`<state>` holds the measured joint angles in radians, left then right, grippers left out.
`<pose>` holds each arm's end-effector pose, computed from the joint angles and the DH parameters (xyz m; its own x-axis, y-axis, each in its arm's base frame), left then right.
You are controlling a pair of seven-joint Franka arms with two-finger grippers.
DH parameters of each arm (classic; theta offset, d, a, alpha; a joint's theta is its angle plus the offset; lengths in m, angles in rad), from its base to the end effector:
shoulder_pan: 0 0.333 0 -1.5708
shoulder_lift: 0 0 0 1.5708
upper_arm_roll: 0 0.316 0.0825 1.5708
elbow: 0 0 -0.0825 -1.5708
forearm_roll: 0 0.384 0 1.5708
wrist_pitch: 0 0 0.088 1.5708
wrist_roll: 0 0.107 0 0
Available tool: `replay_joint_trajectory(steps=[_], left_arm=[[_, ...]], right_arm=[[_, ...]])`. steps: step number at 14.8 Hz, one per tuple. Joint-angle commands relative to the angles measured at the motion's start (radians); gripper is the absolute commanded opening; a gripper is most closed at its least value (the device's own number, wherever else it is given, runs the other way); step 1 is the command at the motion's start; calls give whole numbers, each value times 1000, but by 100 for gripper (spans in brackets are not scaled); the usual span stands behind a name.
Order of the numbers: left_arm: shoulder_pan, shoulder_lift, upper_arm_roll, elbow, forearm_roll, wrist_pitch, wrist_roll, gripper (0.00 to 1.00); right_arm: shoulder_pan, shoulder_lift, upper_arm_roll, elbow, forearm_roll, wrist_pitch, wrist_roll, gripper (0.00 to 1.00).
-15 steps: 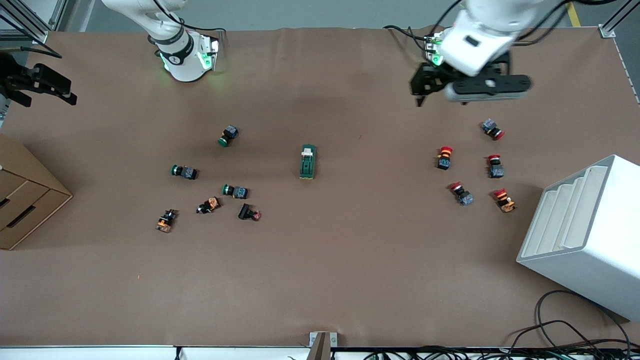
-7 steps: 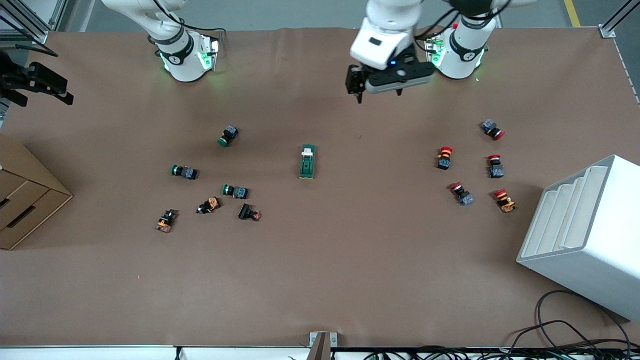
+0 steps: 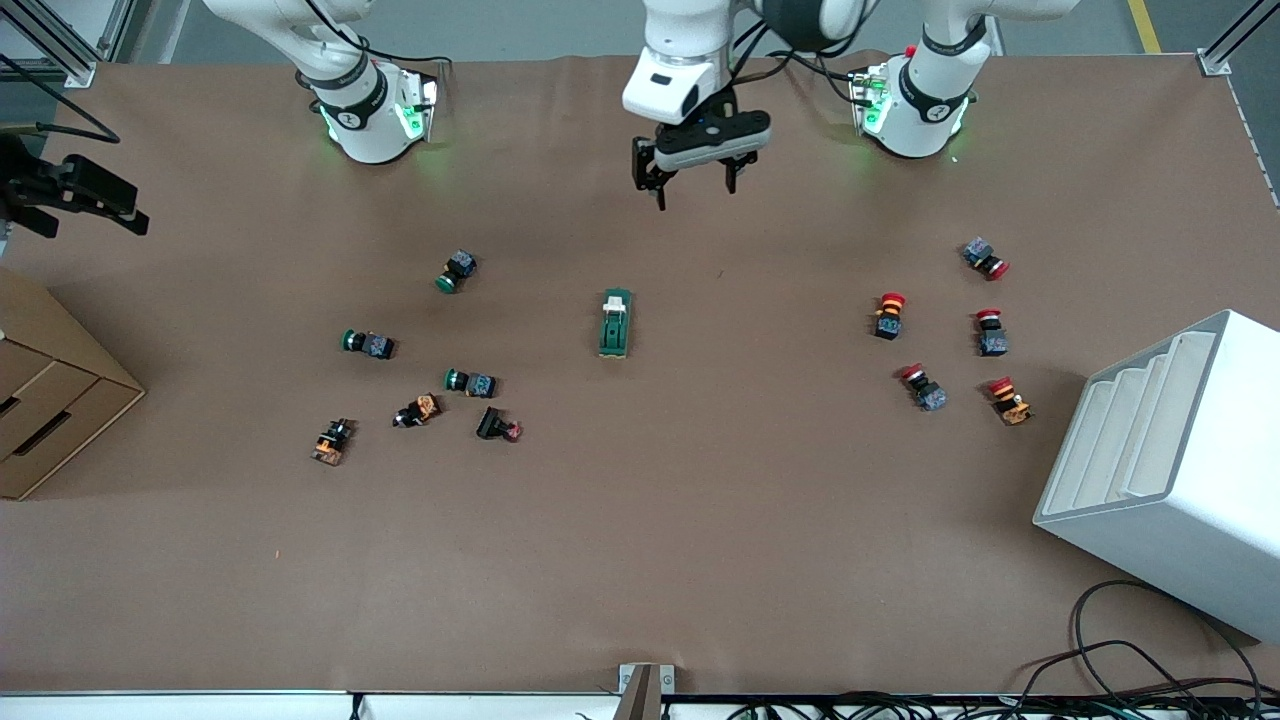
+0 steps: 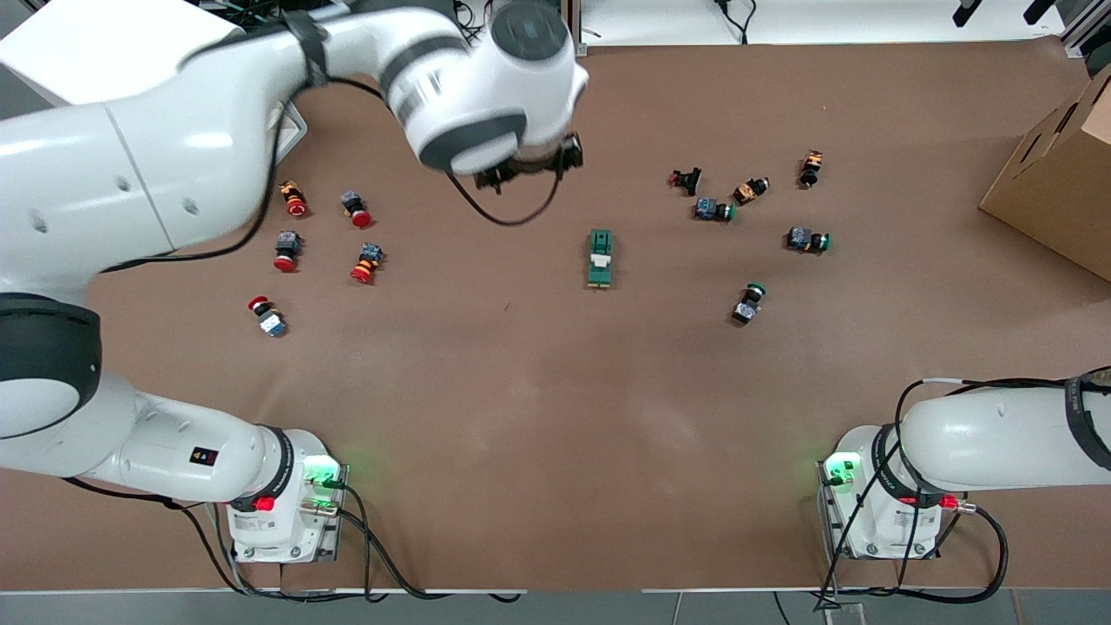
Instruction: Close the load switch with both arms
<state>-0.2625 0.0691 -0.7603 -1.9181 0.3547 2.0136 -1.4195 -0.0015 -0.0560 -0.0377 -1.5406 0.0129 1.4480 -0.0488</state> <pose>0.3250 -0.4792 0.4713 0.9308 0.2392 0.2763 0.2527 -0.9674 -0.0140 0.5238 -0.0197 0.6582 0.9993 0.0113 -0.0358 0.0107 -0.9998 -0.0167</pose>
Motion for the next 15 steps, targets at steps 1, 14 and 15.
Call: replay_joint_trajectory(steps=[1,14,15], left_arm=[[-70,79,1,-38,183,39,-152,99],[-241,434,1,-125,960,31,-901,99],[-263,442,3,-127,981,27,-926,99]], right_arm=[[-12,4,2,36,-1,6,-14,100],[182,10,22,-165,7,92,625,100],[214,10,22,-188,7,113,682,100]])
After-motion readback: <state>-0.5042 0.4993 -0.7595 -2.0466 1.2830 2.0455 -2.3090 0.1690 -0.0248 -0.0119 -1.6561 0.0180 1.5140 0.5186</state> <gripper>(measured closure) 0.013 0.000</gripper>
